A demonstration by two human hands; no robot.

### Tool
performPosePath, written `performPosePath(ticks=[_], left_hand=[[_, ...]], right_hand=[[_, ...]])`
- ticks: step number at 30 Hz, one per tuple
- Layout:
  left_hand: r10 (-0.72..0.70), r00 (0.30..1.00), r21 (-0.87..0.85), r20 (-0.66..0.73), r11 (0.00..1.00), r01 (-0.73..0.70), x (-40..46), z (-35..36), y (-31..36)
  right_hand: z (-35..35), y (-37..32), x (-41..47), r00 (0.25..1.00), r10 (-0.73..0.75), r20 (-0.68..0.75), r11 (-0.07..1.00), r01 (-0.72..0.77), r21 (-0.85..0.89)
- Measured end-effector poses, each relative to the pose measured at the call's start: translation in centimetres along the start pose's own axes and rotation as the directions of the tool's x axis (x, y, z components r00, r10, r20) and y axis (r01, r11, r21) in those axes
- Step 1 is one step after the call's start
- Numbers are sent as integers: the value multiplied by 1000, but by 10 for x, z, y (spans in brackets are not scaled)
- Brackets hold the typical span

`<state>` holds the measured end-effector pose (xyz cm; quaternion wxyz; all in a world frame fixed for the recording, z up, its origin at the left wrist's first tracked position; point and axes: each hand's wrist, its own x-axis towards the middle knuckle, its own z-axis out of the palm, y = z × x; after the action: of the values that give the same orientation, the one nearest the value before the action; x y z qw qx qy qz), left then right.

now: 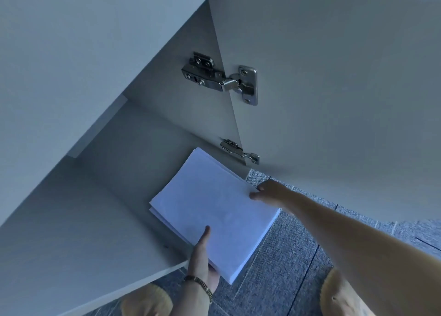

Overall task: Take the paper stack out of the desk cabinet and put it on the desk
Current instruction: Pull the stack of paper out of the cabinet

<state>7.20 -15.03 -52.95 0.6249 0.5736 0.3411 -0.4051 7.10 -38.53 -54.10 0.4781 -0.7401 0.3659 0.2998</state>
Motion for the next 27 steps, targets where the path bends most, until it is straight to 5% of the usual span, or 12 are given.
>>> performPosePath(ticks=[16, 27], left_hand=[[125, 991, 233, -45, 966, -111, -103, -13, 16], [184, 956, 316, 230, 915, -252, -320, 10, 15]], right_hand=[[-12, -35, -113, 986, -104, 127, 992, 112, -62], [-94, -25, -349, 996, -80, 27, 984, 74, 165]])
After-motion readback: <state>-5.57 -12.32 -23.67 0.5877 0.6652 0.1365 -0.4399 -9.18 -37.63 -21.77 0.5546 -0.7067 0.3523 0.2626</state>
